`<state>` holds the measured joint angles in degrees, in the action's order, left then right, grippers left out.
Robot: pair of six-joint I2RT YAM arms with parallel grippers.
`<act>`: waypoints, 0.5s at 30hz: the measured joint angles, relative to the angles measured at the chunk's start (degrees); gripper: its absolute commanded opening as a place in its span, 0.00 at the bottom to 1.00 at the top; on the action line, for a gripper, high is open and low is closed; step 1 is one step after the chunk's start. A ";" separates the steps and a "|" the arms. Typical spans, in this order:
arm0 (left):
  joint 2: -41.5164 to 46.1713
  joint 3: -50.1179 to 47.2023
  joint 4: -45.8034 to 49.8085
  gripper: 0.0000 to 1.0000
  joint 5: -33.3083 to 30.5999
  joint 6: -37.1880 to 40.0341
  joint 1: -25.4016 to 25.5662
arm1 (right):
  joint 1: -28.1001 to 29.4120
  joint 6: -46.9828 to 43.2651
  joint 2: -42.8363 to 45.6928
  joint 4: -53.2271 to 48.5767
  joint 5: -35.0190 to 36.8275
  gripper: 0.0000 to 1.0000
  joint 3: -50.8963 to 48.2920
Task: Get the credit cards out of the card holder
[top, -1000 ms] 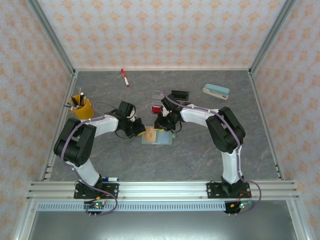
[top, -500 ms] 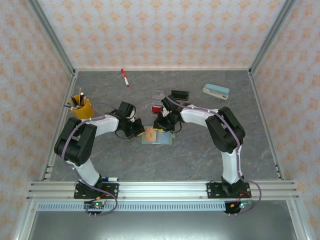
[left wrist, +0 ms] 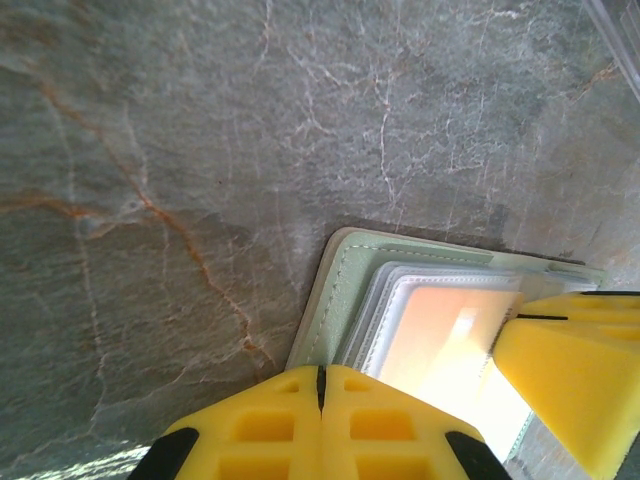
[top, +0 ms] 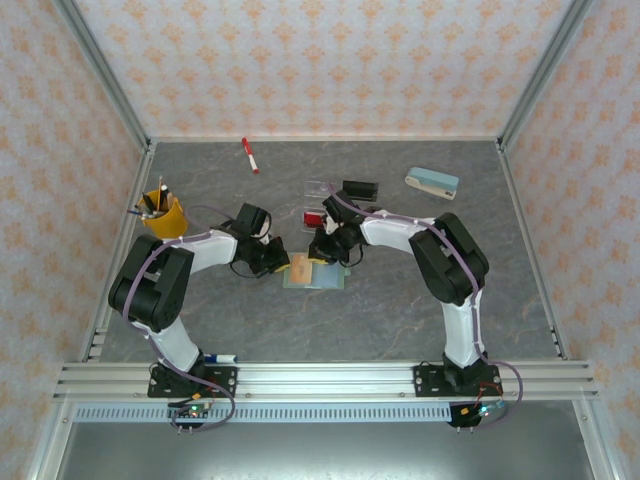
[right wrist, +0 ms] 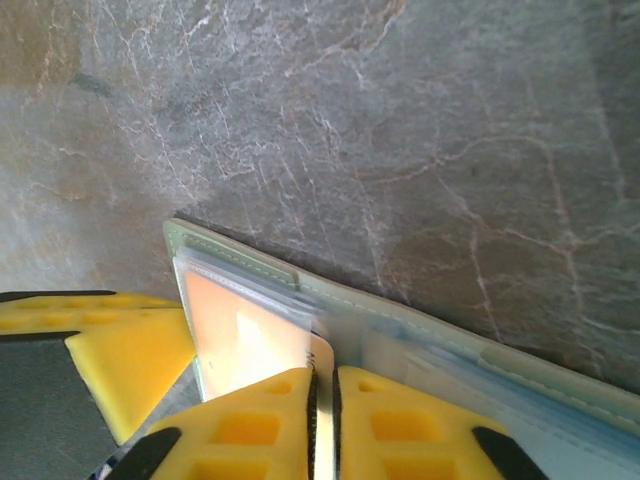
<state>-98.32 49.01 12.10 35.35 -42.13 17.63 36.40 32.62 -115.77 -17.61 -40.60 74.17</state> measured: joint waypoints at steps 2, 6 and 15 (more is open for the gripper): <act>0.00 0.00 -0.02 0.02 0.02 -0.02 0.00 | -0.26 0.20 -0.09 1.29 -1.03 0.13 -0.63; 0.00 -0.17 -0.31 0.01 0.13 0.00 0.00 | -0.63 0.44 -0.48 3.56 -2.38 0.12 -1.14; 0.02 -0.26 -0.39 0.00 0.20 0.04 -0.04 | -1.22 1.36 -1.09 6.73 -3.32 0.00 -1.77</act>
<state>-98.30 48.75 11.70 35.55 -42.09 17.58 35.18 33.98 -116.86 -10.87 -43.92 72.40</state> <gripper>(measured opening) 0.045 0.054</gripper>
